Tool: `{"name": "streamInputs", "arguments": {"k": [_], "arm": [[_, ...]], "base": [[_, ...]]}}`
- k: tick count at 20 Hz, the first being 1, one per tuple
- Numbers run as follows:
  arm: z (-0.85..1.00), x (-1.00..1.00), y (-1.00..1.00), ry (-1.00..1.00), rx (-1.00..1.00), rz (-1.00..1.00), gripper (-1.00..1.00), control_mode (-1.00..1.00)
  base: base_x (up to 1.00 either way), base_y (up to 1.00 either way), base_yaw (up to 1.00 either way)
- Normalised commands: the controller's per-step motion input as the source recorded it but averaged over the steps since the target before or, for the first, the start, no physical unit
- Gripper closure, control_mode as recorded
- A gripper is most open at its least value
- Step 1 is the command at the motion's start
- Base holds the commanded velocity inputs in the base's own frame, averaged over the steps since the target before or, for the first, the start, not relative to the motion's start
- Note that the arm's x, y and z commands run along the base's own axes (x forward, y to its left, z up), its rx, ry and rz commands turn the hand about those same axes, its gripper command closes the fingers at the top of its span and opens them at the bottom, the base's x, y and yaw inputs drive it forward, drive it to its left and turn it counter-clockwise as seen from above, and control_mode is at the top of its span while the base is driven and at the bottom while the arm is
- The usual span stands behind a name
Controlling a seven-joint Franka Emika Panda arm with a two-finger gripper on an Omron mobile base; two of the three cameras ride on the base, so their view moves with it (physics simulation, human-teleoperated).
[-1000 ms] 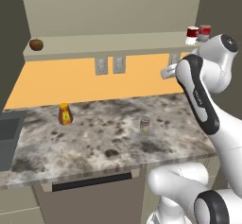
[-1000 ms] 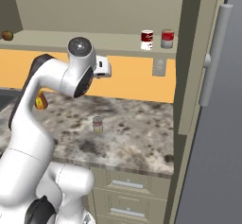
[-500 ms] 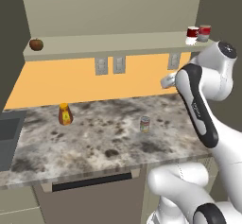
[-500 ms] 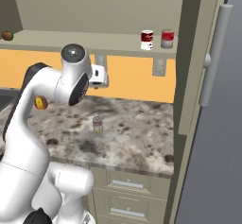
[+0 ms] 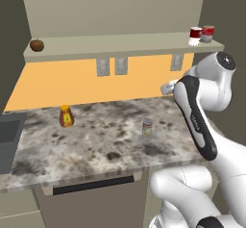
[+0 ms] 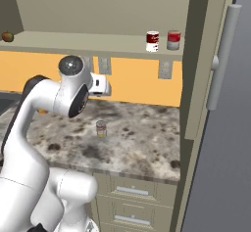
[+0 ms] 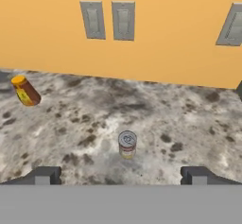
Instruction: Pick the cans from the counter and place them in their designated side in the cabinet.
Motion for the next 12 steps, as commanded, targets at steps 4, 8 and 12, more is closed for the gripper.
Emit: {"name": "streamInputs", "arguments": {"k": [4, 8, 12], "arm": [[-0.07, -0.07, -0.11, -0.01, -0.04, -0.1, -1.0, -1.0], [-0.09, -0.14, -0.12, 0.0, 0.0, -0.11, -1.0, -1.0], [-0.16, -0.23, -0.01, 0.05, 0.01, -0.11, -1.0, -1.0]], "base": [[0.0, 0.0, 0.0], [0.0, 0.0, 0.0], [0.0, 0.0, 0.0]]}}
